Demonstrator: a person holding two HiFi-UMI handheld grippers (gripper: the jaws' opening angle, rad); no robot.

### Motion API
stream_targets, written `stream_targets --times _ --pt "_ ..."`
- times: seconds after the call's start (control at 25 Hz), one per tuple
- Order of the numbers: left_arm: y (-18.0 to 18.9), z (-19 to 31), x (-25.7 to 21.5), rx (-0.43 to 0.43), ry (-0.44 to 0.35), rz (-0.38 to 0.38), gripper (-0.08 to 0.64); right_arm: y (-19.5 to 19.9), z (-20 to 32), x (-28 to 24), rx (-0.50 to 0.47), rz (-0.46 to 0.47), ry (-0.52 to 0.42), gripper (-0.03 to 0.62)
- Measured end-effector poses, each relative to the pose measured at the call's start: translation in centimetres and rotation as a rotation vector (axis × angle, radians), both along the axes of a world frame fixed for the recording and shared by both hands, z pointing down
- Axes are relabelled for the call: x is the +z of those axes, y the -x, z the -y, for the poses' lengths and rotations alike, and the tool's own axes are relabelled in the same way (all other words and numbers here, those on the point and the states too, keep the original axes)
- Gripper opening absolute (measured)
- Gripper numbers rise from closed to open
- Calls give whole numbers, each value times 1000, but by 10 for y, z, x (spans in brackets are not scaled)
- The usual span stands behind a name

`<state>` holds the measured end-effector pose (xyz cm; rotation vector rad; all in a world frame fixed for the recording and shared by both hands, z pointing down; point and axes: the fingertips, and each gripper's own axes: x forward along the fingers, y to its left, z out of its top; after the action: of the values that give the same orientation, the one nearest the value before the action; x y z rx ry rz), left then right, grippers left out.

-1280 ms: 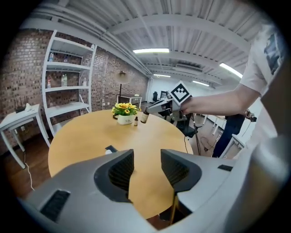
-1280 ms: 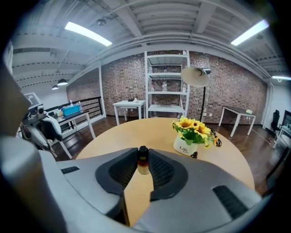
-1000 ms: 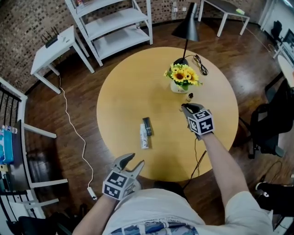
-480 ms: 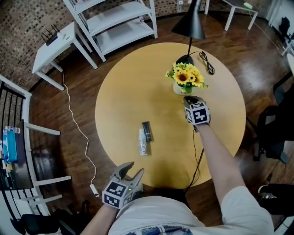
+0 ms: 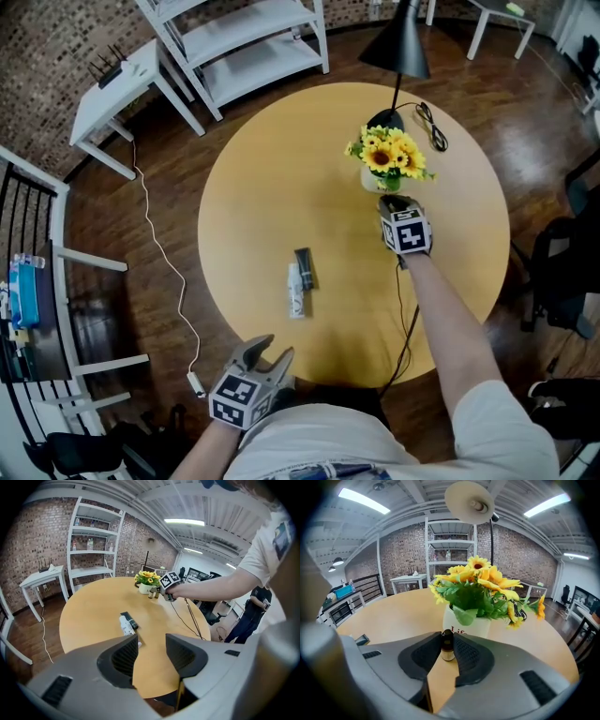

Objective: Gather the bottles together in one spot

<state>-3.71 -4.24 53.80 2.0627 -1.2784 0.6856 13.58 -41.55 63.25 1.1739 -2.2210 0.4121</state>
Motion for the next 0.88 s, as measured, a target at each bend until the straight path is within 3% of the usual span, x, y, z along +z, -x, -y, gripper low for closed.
stream_targets --times 0.12,0.28,0.48,0.64,0.88 --pt "-3 -1 0 3 5 -10 170 -1 -2 -3 -1 6 -9 110" --pt "-5 -2 -1 18 -3 -8 170 1 -4 -14 -25 35 -43 173" --pt "-4 0 -6 49 -27 -13 170 -6 -31 -46 -25 63 -96 173" --pt "-8 -1 -16 100 -53 -37 170 -17 -84 -62 -18 57 -96 173" --pt "-2 -8 -41 187 -125 -90 170 -31 -210 -86 16 41 -64 173"
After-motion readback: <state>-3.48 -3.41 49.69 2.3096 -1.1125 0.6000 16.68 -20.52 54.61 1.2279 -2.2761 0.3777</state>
